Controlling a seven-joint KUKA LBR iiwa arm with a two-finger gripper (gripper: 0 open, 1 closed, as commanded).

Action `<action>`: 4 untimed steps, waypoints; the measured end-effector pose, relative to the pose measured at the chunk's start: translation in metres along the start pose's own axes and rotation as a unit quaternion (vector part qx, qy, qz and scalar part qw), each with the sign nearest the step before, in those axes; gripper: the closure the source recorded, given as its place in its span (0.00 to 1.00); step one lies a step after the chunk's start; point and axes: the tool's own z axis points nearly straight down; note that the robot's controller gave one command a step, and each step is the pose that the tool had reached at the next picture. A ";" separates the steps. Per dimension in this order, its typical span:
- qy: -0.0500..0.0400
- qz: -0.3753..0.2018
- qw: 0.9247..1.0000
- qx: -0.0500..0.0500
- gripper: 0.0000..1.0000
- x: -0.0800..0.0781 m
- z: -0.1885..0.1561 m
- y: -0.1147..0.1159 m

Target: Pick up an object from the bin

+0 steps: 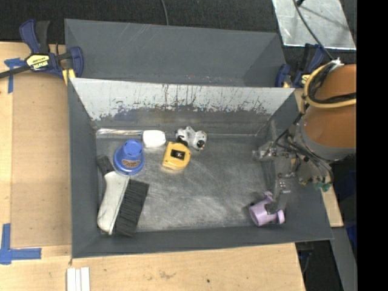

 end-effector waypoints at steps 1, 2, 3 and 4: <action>-0.002 0.076 0.997 0.001 0.00 0.002 0.014 -0.006; -0.003 -0.071 0.997 0.001 0.00 -0.004 0.066 -0.043; -0.004 -0.108 0.994 0.002 0.00 0.000 0.118 -0.054; -0.007 -0.256 0.967 0.001 1.00 -0.023 0.134 -0.054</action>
Offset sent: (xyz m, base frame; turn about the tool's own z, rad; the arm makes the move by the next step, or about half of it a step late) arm 0.0054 -0.0617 -0.0873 -0.1714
